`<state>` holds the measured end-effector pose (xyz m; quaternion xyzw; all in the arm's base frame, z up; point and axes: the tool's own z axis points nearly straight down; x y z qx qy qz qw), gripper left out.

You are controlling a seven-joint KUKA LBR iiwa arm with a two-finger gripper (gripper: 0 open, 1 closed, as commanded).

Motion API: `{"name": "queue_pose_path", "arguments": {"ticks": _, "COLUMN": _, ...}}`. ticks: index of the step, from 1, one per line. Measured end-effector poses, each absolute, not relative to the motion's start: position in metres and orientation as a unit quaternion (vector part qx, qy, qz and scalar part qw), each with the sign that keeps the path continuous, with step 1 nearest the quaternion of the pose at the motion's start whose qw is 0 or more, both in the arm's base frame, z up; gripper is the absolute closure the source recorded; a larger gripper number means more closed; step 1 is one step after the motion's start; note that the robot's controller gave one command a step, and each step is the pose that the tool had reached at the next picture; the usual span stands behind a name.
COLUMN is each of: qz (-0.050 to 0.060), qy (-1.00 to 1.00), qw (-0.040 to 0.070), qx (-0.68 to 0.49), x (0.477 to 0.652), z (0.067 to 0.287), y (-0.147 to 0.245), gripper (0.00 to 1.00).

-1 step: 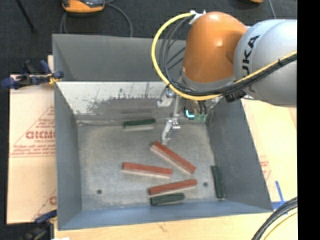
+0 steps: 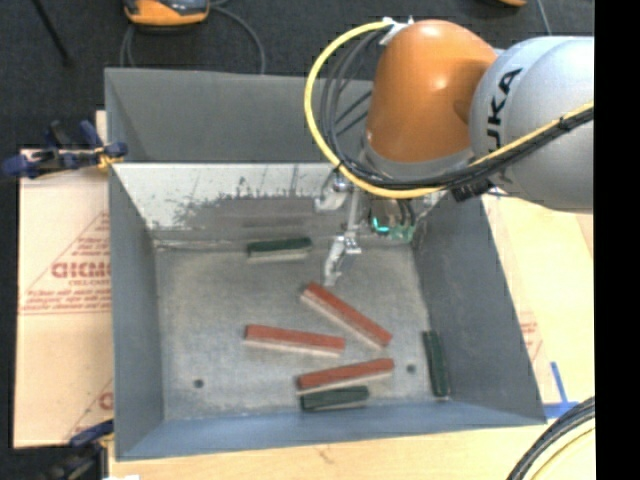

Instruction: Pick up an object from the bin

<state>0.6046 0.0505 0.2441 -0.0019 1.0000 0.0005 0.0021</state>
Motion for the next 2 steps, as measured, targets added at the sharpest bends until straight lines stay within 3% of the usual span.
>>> {"name": "queue_pose_path", "arguments": {"ticks": 1, "qz": 0.001, "qy": 1.000, "qw": 0.004, "qx": 0.001, "x": 0.580, "z": 0.188, "y": 0.040, "gripper": 0.00}}
{"name": "queue_pose_path", "arguments": {"ticks": 2, "qz": 0.000, "qy": 1.000, "qw": 0.004, "qx": -0.027, "x": 0.581, "z": 0.122, "y": 0.016, "gripper": 0.00}}
